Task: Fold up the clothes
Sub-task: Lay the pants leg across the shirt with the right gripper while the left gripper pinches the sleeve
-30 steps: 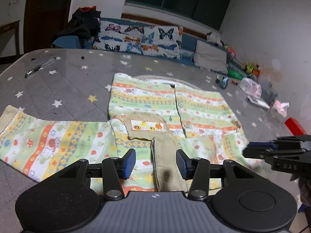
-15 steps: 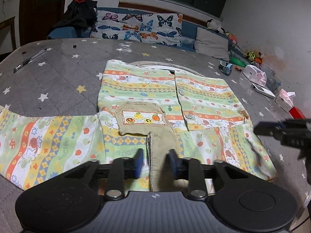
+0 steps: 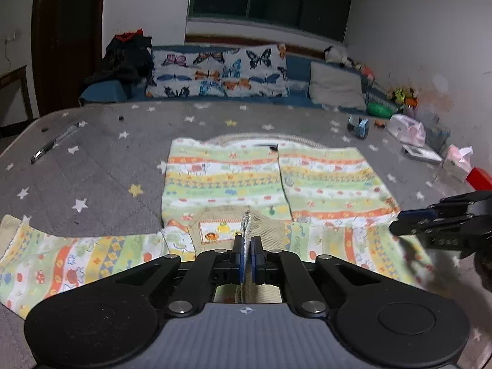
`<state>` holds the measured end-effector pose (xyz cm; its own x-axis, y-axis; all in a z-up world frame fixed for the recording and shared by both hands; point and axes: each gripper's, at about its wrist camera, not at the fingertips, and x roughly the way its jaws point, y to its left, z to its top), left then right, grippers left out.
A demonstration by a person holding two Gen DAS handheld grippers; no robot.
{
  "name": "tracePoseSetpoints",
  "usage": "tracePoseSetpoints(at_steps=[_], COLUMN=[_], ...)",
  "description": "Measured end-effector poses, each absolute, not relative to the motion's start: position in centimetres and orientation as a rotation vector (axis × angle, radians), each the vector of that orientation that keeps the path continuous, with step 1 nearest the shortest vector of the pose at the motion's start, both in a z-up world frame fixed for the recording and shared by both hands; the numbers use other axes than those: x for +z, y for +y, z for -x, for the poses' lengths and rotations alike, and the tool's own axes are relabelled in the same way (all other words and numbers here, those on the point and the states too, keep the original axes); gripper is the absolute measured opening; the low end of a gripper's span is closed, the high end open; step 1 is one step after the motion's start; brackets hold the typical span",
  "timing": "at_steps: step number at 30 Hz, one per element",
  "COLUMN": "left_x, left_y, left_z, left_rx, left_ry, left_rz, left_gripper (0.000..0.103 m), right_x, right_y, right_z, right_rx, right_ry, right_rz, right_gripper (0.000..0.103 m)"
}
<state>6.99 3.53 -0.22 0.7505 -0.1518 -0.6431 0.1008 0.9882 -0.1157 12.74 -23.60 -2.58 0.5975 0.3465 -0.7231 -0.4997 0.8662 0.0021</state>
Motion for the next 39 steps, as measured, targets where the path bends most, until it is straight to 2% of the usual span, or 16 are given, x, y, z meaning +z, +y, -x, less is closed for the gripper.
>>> tracePoseSetpoints(at_steps=[6, 10, 12, 20, 23, 31, 39], left_x=[-1.0, -0.4, -0.4, -2.1, -1.4, -0.2, -0.6], left_y=[4.0, 4.1, 3.9, 3.3, 4.0, 9.7, 17.8], left_z=[-7.4, -6.2, -5.7, -4.2, -3.7, -2.2, -0.6], left_rx=[-0.116, -0.133, -0.148, -0.165, -0.15, 0.032, 0.328], left_ry=[0.75, 0.733, 0.734, 0.76, 0.746, 0.701, 0.677], left_rz=[0.093, 0.12, 0.122, 0.102, 0.134, 0.216, 0.27], left_gripper=[0.008, 0.011, 0.016, 0.019, 0.024, 0.033, 0.034], right_x=[-1.6, -0.4, -0.3, -1.6, -1.6, 0.3, -1.2], right_y=[-24.1, -23.7, -23.3, -21.4, -20.8, -16.2, -10.3], right_z=[-11.8, -9.6, -8.5, -5.7, -5.2, -5.3, -6.2], right_rx=[0.5, 0.56, 0.592, 0.644, 0.645, 0.761, 0.86], right_ry=[0.778, 0.766, 0.774, 0.818, 0.818, 0.746, 0.748], right_rz=[0.188, 0.186, 0.185, 0.226, 0.262, 0.258, 0.268], right_gripper=[0.026, 0.032, 0.032, 0.032, 0.032, 0.032, 0.032])
